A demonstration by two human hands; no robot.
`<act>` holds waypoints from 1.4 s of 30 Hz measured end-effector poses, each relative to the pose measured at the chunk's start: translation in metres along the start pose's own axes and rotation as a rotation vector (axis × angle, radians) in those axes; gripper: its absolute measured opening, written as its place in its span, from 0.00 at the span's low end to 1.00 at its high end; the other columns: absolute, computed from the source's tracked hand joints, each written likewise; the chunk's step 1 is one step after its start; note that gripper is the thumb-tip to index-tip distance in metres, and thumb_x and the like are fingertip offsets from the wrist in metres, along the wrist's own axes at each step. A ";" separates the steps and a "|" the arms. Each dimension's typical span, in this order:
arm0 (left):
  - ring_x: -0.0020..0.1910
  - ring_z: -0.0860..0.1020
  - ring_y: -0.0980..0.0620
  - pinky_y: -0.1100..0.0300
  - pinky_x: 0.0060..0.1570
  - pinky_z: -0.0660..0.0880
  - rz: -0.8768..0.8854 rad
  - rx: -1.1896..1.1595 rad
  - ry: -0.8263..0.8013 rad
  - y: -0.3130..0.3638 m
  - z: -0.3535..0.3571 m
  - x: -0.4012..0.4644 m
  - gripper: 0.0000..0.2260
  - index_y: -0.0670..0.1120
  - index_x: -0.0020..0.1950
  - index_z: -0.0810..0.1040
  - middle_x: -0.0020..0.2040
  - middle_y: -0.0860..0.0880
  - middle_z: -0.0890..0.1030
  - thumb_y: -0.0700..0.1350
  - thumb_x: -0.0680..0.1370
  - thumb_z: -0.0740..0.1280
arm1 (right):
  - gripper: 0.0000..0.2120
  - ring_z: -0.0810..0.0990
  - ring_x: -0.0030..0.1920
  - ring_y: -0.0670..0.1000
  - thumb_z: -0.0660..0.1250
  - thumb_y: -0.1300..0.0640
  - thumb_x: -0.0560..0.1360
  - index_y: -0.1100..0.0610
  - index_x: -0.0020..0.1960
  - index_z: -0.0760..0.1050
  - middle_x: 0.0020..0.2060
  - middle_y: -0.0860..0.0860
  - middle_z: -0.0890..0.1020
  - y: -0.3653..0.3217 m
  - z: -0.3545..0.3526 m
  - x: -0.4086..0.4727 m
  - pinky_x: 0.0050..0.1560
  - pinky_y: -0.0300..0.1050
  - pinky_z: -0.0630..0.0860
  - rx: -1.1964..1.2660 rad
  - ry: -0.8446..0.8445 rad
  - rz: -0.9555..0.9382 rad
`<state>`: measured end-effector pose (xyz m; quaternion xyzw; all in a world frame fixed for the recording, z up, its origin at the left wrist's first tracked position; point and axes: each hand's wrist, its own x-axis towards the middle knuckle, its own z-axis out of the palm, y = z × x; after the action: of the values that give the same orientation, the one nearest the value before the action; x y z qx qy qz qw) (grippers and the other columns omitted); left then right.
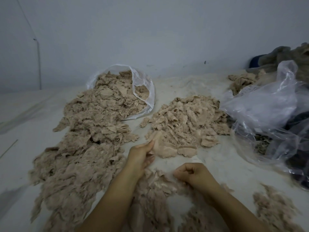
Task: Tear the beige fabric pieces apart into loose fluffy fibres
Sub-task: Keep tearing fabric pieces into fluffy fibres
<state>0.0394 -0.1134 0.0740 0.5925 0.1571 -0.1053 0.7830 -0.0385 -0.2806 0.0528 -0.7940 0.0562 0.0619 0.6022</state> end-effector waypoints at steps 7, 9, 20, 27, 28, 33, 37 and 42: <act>0.50 0.79 0.54 0.59 0.54 0.73 0.099 0.250 -0.225 0.002 0.011 -0.002 0.17 0.44 0.57 0.76 0.51 0.51 0.80 0.55 0.76 0.65 | 0.02 0.79 0.42 0.42 0.73 0.52 0.71 0.50 0.43 0.82 0.40 0.43 0.82 -0.009 -0.009 0.001 0.45 0.33 0.75 -0.243 -0.001 -0.118; 0.52 0.79 0.54 0.59 0.55 0.73 0.180 0.469 -0.298 -0.002 -0.001 -0.006 0.21 0.50 0.54 0.80 0.52 0.54 0.81 0.63 0.69 0.68 | 0.10 0.77 0.41 0.40 0.76 0.48 0.67 0.47 0.47 0.81 0.42 0.42 0.79 0.004 0.010 0.000 0.42 0.28 0.71 -0.299 -0.129 -0.096; 0.27 0.70 0.62 0.70 0.31 0.67 0.361 0.682 -0.514 -0.014 -0.033 -0.021 0.11 0.48 0.36 0.77 0.27 0.58 0.74 0.44 0.79 0.64 | 0.08 0.75 0.31 0.40 0.68 0.56 0.76 0.55 0.39 0.76 0.30 0.43 0.77 -0.003 0.031 0.008 0.33 0.29 0.70 0.209 0.036 -0.160; 0.32 0.69 0.53 0.59 0.38 0.67 0.461 0.804 -0.390 -0.014 -0.044 -0.012 0.16 0.46 0.32 0.73 0.32 0.47 0.71 0.49 0.79 0.63 | 0.12 0.71 0.28 0.38 0.67 0.61 0.76 0.58 0.35 0.73 0.26 0.42 0.74 0.006 0.022 0.013 0.32 0.33 0.69 0.255 0.271 -0.165; 0.33 0.70 0.52 0.58 0.39 0.67 0.433 0.806 -0.410 -0.014 -0.045 -0.013 0.18 0.44 0.33 0.73 0.33 0.46 0.72 0.54 0.78 0.64 | 0.11 0.73 0.28 0.40 0.67 0.60 0.76 0.58 0.35 0.74 0.26 0.43 0.75 0.007 0.021 0.012 0.32 0.32 0.70 0.296 0.257 -0.165; 0.43 0.76 0.74 0.77 0.43 0.69 0.384 0.859 -0.575 -0.021 -0.021 -0.022 0.05 0.63 0.44 0.79 0.41 0.70 0.79 0.53 0.72 0.72 | 0.07 0.78 0.31 0.44 0.66 0.60 0.77 0.59 0.40 0.78 0.30 0.49 0.80 -0.001 0.029 0.010 0.32 0.35 0.74 0.374 0.169 -0.206; 0.38 0.77 0.62 0.63 0.46 0.74 0.327 1.019 -0.610 -0.022 -0.031 -0.016 0.06 0.50 0.37 0.82 0.36 0.57 0.80 0.45 0.74 0.71 | 0.07 0.74 0.32 0.48 0.66 0.61 0.77 0.60 0.40 0.78 0.31 0.52 0.77 0.003 0.015 0.015 0.35 0.41 0.71 0.477 0.409 -0.178; 0.53 0.76 0.67 0.72 0.51 0.73 0.226 0.843 -0.607 -0.012 -0.028 -0.021 0.27 0.52 0.64 0.76 0.55 0.60 0.78 0.56 0.67 0.74 | 0.07 0.78 0.33 0.53 0.69 0.59 0.75 0.56 0.39 0.81 0.33 0.55 0.81 0.003 0.020 0.011 0.34 0.43 0.76 0.488 0.219 -0.168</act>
<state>0.0119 -0.0908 0.0639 0.8119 -0.1974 -0.2410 0.4937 -0.0287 -0.2620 0.0429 -0.6291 0.0679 -0.0898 0.7691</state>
